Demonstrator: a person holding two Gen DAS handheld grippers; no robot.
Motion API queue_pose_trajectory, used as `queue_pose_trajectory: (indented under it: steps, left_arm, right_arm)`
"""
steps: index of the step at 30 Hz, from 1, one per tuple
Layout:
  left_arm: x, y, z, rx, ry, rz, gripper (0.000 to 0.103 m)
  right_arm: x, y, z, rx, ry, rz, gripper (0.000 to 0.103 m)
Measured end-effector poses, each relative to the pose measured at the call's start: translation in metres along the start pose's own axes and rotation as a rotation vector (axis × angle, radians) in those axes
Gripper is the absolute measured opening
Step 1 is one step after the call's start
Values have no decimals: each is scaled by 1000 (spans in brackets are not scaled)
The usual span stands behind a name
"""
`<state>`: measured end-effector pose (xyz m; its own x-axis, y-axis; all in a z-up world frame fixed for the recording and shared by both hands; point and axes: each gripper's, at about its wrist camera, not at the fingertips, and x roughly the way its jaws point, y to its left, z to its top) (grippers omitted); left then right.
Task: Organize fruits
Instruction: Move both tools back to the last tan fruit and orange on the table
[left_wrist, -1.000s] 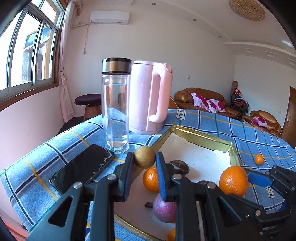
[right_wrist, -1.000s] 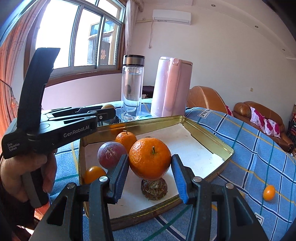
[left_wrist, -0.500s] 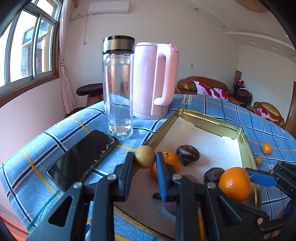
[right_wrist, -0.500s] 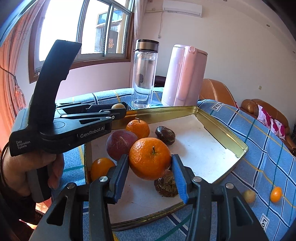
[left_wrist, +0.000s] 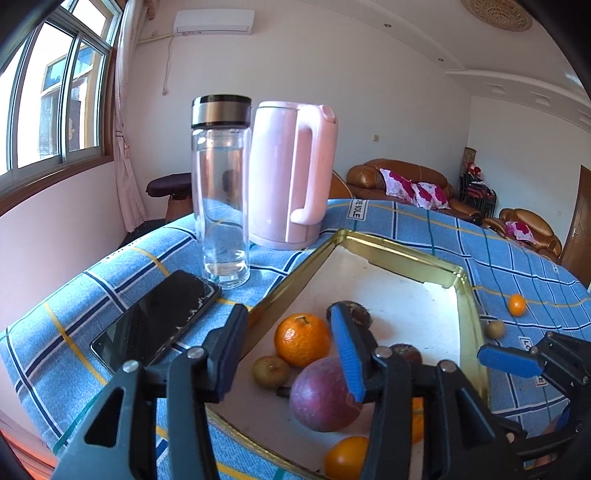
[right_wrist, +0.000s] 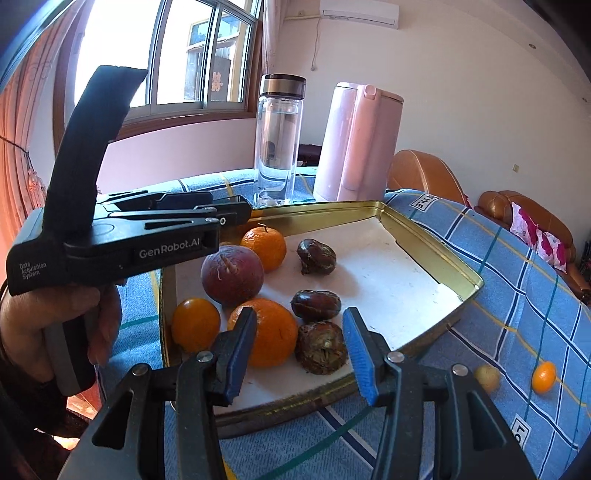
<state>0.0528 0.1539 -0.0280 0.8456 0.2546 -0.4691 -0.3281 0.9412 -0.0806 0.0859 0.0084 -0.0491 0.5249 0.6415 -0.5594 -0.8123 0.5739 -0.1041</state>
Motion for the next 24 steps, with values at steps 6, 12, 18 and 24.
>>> queue_pose_trajectory:
  steps: [6, 12, 18, 24]
  left_arm:
    - [-24, -53, 14, 81, -48, -99, 60]
    - [-23, -129, 19, 208, -1, -243, 60]
    - [11, -189, 11, 287, 124, -307, 60]
    - [55, -224, -3, 320, 259, -314, 53]
  right_arm:
    - [-37, -37, -13, 35, -9, -102, 57]
    - [-63, -95, -26, 142, 10, -276, 59]
    - [-80, -145, -48, 269, 35, -384, 62]
    - [-92, -165, -68, 327, 29, -404, 62]
